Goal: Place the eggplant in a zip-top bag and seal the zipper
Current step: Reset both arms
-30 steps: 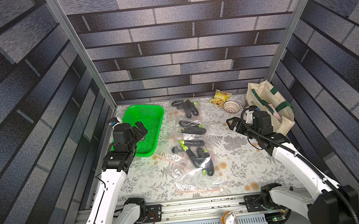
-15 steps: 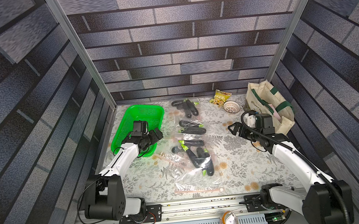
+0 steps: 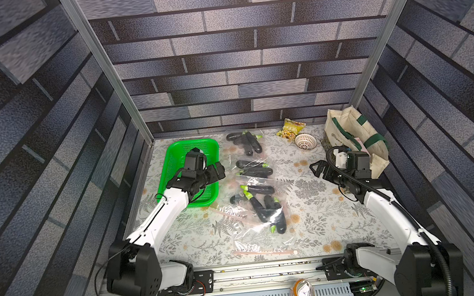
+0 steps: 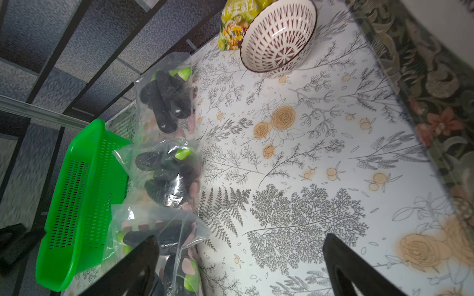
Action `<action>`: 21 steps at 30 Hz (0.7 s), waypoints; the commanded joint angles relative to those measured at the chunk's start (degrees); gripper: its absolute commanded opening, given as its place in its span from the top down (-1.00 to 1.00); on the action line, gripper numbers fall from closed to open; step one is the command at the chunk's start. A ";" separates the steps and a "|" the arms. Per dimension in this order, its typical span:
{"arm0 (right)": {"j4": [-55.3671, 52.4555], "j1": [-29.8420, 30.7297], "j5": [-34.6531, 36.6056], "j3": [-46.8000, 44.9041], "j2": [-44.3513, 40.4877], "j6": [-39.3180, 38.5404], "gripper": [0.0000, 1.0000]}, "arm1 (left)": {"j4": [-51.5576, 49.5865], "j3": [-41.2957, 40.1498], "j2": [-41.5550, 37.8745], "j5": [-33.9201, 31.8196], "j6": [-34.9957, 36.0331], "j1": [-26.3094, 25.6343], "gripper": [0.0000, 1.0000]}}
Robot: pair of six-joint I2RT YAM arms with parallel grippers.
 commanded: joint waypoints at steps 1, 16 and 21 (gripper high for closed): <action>9.07 -0.97 3.85 -4.31 -3.27 -5.78 -1.00 | 7.58 -7.47 -7.82 -13.45 8.17 2.14 -1.00; 38.44 -0.98 9.24 -23.07 -3.49 -18.35 -1.00 | 45.52 -37.86 -10.04 -23.36 22.97 7.74 -1.00; 44.56 -0.90 5.49 -23.40 1.70 -18.78 -1.00 | 53.75 -39.69 -3.87 -20.25 23.82 10.50 -1.00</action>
